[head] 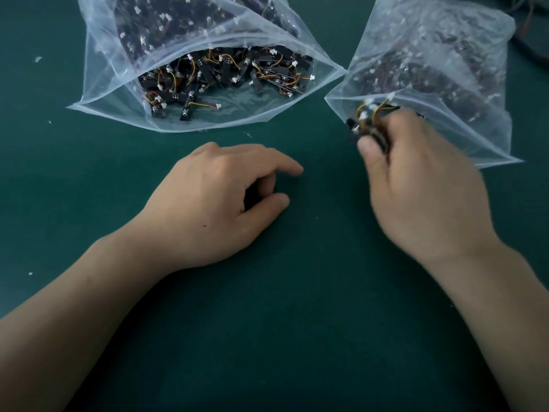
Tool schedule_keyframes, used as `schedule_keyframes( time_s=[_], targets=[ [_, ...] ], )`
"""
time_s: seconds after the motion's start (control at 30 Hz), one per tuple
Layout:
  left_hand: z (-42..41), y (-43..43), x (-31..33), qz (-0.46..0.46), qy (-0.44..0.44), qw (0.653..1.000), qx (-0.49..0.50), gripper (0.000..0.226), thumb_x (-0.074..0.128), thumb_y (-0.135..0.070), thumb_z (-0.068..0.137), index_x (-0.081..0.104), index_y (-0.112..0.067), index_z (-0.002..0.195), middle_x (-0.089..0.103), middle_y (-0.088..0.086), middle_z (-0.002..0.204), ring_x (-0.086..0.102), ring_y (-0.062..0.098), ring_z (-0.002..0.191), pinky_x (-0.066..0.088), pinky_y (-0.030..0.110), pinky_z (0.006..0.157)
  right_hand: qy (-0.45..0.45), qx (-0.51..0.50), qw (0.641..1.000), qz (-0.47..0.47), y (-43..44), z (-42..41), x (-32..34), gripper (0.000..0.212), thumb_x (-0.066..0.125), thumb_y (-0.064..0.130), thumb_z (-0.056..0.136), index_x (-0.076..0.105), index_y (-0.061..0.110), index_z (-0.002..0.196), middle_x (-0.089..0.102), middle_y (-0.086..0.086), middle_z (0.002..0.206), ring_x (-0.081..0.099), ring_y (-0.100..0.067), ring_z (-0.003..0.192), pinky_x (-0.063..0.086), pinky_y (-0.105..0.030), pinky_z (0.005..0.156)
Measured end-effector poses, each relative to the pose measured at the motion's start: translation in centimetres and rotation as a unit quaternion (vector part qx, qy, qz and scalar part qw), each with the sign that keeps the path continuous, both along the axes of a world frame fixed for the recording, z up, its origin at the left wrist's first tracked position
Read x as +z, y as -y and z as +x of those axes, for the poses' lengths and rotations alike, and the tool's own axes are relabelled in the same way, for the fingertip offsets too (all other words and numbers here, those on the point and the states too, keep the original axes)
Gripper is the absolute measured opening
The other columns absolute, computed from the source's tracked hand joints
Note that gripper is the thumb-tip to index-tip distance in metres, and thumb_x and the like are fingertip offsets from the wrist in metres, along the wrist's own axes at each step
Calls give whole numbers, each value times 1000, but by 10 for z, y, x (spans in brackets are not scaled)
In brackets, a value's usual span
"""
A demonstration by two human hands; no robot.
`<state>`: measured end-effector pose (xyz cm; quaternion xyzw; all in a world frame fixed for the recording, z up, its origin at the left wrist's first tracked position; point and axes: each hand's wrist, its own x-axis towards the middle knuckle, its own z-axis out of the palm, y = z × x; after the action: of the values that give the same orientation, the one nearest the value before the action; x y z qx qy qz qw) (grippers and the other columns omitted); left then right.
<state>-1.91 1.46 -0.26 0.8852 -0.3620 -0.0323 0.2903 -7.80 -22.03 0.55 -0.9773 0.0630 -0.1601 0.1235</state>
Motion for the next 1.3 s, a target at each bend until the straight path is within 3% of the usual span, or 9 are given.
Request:
schedule_keyframes(
  time_s=[0.1, 0.2, 0.3, 0.4, 0.6, 0.7, 0.9, 1.07, 1.3],
  targets=[
    [-1, 1, 0, 6, 4, 1000, 2, 28, 62, -37, 95, 68, -38, 123, 58, -15, 85, 57, 6, 76, 40, 23, 85, -2, -59, 998, 3, 21, 8, 0, 28, 56, 37, 105, 54, 13, 120, 55, -6, 112, 55, -28, 93, 39, -38, 70],
    [-1, 1, 0, 2, 8, 1000, 3, 28, 62, -35, 95, 69, -37, 122, 58, -15, 84, 57, 9, 75, 41, 29, 82, 14, -109, 994, -5, 25, 6, -4, 33, 62, 14, 99, 55, 18, 131, 53, -9, 130, 59, -33, 107, 38, -37, 69],
    [-1, 1, 0, 0, 4, 1000, 2, 28, 62, -36, 95, 69, -37, 122, 58, -14, 85, 56, 9, 76, 41, 25, 82, 52, -121, 991, 1, 23, 5, -3, 31, 57, 1, 94, 56, 18, 120, 53, -11, 124, 47, -23, 91, 31, -35, 67],
    [-1, 0, 0, -2, 6, 1000, -2, 27, 61, -34, 96, 70, -36, 121, 57, -15, 85, 57, 9, 76, 39, 27, 83, 60, -87, 994, 36, 23, 3, -3, 33, 49, -5, 87, 63, 18, 105, 54, -4, 105, 26, -2, 81, 40, -39, 63],
    [-1, 0, -1, -3, 8, 1000, -7, 24, 62, -34, 96, 71, -36, 119, 56, -17, 85, 57, 8, 76, 40, 31, 83, 5, -42, 997, 62, 18, 4, -4, 39, 52, 5, 90, 73, 20, 120, 60, 2, 119, 62, -24, 98, 56, -44, 75],
    [-1, 1, -1, -3, 9, 1000, -7, 24, 62, -34, 96, 71, -36, 118, 57, -17, 85, 58, 9, 76, 38, 28, 83, 24, -45, 998, 48, 17, 4, -4, 37, 57, 9, 97, 65, 20, 131, 57, -2, 127, 61, -26, 100, 53, -40, 75],
    [-1, 1, -1, 2, 7, 1000, -6, 24, 61, -35, 96, 71, -37, 118, 58, -16, 85, 58, 8, 78, 38, 28, 84, 36, -38, 997, 50, 25, 4, -8, 15, 57, 13, 101, 67, 17, 111, 57, 0, 109, 57, -23, 93, 50, -42, 75],
    [-1, 1, -1, 2, 6, 1000, -3, 24, 61, -35, 96, 71, -38, 117, 58, -15, 85, 58, 8, 78, 38, 25, 84, -10, 6, 1000, 23, 16, 5, -10, 31, 54, 25, 105, 67, 15, 131, 59, -6, 124, 53, -33, 120, 42, -46, 107],
    [-1, 2, -1, -1, 6, 1000, -2, 23, 61, -34, 96, 72, -37, 116, 58, -16, 85, 58, 9, 77, 41, 30, 85, -67, -65, 996, -2, 5, 6, -13, 60, 51, 54, 100, 50, 17, 147, 38, -4, 142, 34, -30, 133, 25, -46, 114]
  ],
)
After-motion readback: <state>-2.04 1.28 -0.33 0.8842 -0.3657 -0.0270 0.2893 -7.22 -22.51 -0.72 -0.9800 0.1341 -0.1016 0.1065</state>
